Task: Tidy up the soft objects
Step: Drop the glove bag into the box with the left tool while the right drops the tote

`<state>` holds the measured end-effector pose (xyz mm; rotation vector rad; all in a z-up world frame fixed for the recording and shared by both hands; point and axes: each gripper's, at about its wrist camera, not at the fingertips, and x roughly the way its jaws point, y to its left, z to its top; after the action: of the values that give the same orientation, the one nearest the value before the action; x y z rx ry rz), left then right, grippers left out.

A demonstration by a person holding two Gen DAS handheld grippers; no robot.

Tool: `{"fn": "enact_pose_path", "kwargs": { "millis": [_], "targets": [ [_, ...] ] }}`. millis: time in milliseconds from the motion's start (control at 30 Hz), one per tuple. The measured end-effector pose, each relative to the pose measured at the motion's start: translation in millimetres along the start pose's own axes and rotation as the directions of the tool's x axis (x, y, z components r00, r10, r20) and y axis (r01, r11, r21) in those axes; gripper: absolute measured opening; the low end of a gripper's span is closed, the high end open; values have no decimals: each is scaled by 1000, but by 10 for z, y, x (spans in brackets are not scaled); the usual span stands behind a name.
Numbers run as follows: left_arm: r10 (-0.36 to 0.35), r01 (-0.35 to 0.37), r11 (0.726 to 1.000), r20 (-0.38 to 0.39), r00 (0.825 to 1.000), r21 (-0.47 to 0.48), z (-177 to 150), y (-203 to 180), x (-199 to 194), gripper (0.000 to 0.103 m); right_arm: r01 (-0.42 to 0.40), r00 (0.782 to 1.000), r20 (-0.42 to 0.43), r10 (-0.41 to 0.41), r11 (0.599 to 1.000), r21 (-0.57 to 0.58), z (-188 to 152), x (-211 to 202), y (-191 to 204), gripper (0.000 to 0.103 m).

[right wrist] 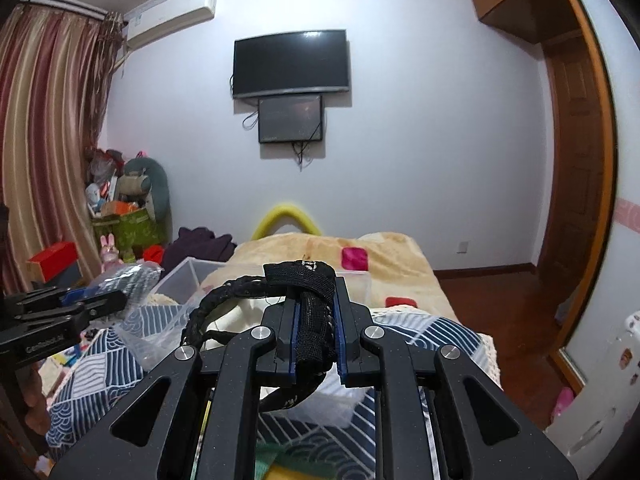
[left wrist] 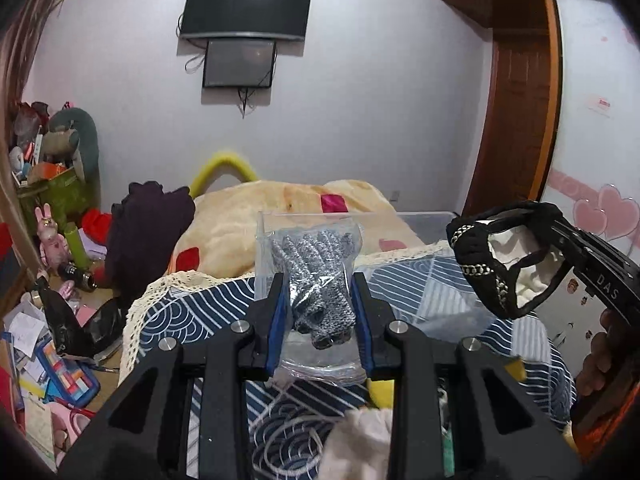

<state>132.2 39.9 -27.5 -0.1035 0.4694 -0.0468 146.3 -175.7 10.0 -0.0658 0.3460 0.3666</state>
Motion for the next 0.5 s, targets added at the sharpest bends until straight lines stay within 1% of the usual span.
{"fn": "enact_pose_path", "kwargs": {
  "millis": [100,233,300,367,500],
  "targets": [
    [9,-9,1000,-31,999,-13,37,47,220,31,16,1000,-17,-16,1000,-18,-13,124,35,13],
    [-10,8,1000,-73,997,-28,43,67,432,31,20,998,-63,-20,1000,-7,-28,306,16,13],
    [-14,13,1000,-96,995,-6,32,43,549,31,24,995,-97,-24,1000,3,-47,389,-6,13],
    [-9,9,1000,-110,994,6,20,22,635,31,21,989,-150,-20,1000,8,-77,480,-15,13],
    [-22,25,999,-148,989,21,-35,-47,789,31,18,977,-211,-23,999,-29,-169,544,22,13]
  ]
}}
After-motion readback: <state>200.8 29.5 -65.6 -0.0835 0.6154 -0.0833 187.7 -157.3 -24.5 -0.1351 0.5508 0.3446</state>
